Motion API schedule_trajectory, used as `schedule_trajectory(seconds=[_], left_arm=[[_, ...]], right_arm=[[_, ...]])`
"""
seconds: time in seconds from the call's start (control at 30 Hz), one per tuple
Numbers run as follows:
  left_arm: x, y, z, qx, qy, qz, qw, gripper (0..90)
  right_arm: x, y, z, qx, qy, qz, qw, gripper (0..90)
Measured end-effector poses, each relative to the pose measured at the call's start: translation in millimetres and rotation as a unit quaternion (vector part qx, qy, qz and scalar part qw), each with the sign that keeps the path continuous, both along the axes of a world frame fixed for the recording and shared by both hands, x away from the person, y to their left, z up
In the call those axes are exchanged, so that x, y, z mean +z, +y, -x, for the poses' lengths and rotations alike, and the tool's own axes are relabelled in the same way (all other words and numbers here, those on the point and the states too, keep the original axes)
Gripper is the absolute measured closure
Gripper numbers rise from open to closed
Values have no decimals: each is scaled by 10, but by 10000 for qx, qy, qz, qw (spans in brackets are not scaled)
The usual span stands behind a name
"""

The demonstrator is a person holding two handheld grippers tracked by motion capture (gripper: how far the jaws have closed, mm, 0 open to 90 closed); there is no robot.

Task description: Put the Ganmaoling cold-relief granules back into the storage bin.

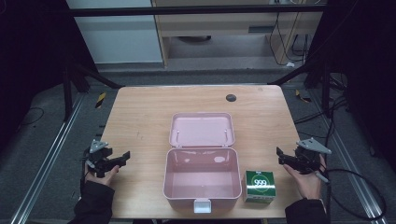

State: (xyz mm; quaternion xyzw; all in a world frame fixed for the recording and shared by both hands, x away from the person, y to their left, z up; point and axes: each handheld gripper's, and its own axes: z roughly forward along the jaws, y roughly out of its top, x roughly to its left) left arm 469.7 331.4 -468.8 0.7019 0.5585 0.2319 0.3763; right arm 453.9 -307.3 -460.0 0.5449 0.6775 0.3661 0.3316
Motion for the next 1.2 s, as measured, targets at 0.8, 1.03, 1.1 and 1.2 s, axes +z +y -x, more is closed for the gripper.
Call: schedule_trajectory(seconds=[0.8,1.03,1.1,1.2], left_arm=[[4,-48,6,-125,117,-141,9998,220],[-11,-57,0,-130,177,-184,9996,224],[-15,-58,2,-132,195,-191,9995,224],[-19,-69,2,-137,198,-194,9995,225]], right_arm=[[402,141,67,761,-121,71,9970,80],[553,156,76,1009,-74,204,9947,76],[599,168,74,1109,-43,186,9937,76],[656,201,66,1279,46,365,9911,72]])
